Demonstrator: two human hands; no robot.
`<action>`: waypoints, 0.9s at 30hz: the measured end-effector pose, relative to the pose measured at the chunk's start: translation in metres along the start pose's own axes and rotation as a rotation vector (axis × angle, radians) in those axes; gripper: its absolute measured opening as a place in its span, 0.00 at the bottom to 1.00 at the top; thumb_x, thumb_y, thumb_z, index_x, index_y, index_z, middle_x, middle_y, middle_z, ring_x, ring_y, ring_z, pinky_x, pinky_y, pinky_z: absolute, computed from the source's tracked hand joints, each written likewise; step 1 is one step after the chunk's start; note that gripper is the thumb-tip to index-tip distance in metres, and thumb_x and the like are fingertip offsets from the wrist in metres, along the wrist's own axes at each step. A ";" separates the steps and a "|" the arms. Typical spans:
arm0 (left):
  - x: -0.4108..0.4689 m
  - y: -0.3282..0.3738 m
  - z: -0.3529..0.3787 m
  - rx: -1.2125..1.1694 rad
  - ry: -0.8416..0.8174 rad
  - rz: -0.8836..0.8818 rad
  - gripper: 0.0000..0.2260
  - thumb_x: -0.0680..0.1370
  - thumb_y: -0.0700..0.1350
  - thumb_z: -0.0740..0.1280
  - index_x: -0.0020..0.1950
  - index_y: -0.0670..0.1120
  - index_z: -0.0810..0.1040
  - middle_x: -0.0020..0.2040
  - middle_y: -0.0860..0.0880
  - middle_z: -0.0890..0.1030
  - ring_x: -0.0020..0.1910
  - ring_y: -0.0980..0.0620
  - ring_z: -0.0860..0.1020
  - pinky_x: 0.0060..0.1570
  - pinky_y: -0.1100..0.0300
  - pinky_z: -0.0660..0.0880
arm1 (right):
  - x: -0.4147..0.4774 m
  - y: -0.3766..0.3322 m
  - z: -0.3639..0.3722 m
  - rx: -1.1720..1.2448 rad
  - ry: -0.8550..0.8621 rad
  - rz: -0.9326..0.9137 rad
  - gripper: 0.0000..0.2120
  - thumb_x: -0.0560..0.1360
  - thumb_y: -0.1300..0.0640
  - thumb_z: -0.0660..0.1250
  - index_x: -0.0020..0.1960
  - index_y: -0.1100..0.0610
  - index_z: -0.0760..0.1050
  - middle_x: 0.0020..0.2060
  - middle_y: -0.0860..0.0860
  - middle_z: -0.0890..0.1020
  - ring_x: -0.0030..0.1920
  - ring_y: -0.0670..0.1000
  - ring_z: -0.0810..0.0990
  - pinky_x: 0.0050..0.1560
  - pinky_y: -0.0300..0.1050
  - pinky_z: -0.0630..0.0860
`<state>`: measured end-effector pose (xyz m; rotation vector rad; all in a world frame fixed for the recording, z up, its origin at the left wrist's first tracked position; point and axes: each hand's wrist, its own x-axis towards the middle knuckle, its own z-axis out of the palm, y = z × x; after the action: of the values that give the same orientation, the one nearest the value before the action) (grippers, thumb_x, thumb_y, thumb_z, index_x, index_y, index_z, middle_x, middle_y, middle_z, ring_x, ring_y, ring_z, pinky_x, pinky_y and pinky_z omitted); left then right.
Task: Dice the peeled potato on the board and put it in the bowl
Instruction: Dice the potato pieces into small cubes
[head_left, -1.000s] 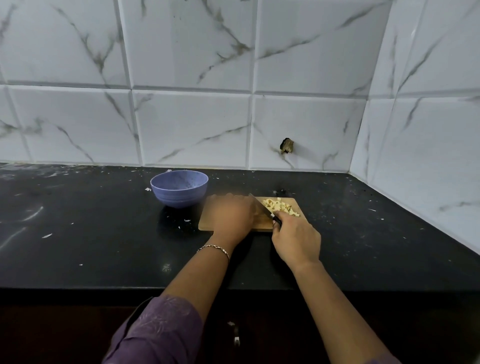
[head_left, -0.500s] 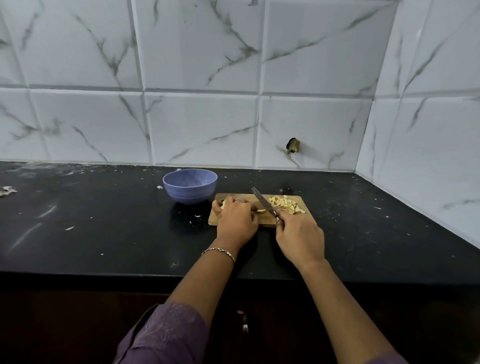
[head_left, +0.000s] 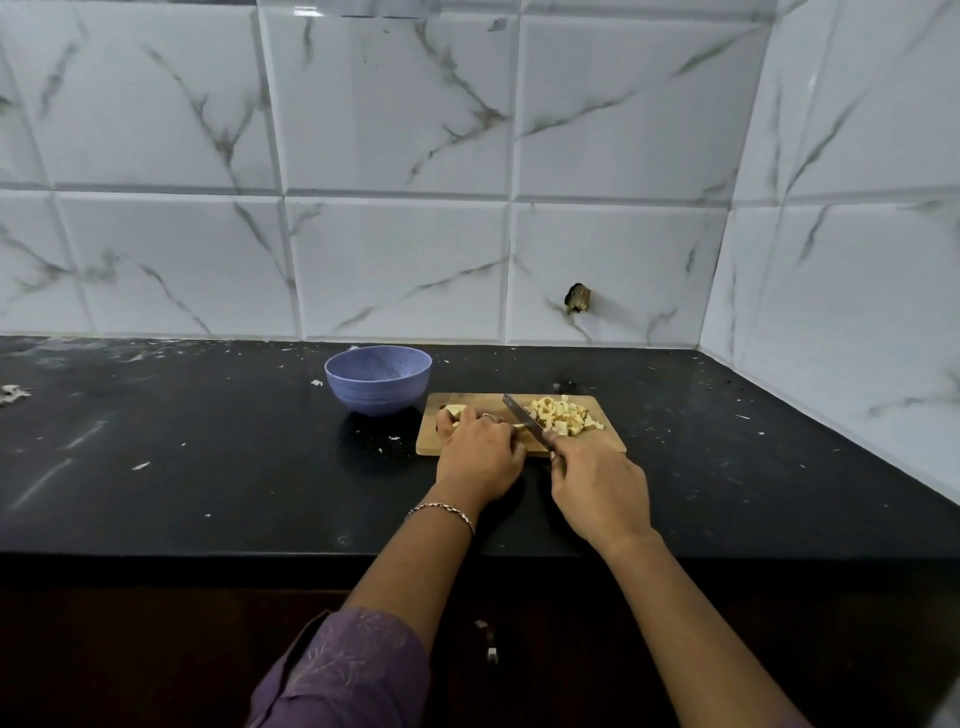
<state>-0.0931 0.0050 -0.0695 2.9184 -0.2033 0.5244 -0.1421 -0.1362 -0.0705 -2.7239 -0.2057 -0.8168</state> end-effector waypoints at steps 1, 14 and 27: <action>0.000 0.000 0.000 0.002 0.000 0.003 0.18 0.82 0.53 0.55 0.61 0.49 0.80 0.61 0.49 0.79 0.67 0.48 0.66 0.70 0.39 0.49 | 0.001 0.000 0.001 0.003 -0.008 -0.004 0.16 0.82 0.51 0.59 0.68 0.43 0.75 0.48 0.46 0.82 0.45 0.48 0.80 0.43 0.46 0.79; 0.003 0.001 0.002 0.001 -0.003 0.026 0.18 0.81 0.53 0.55 0.62 0.48 0.79 0.63 0.49 0.77 0.69 0.47 0.64 0.70 0.38 0.49 | 0.006 -0.001 0.009 -0.118 -0.018 -0.026 0.19 0.82 0.55 0.60 0.71 0.42 0.70 0.44 0.47 0.81 0.43 0.49 0.80 0.41 0.46 0.79; 0.004 0.000 0.004 -0.015 -0.025 0.061 0.19 0.81 0.54 0.54 0.65 0.50 0.78 0.66 0.50 0.76 0.68 0.47 0.63 0.67 0.40 0.52 | 0.004 0.002 0.002 0.015 -0.027 -0.033 0.17 0.82 0.51 0.58 0.70 0.42 0.73 0.48 0.47 0.81 0.45 0.48 0.80 0.44 0.44 0.78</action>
<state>-0.0880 0.0034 -0.0716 2.9131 -0.2991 0.4932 -0.1374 -0.1373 -0.0708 -2.7257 -0.2627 -0.7850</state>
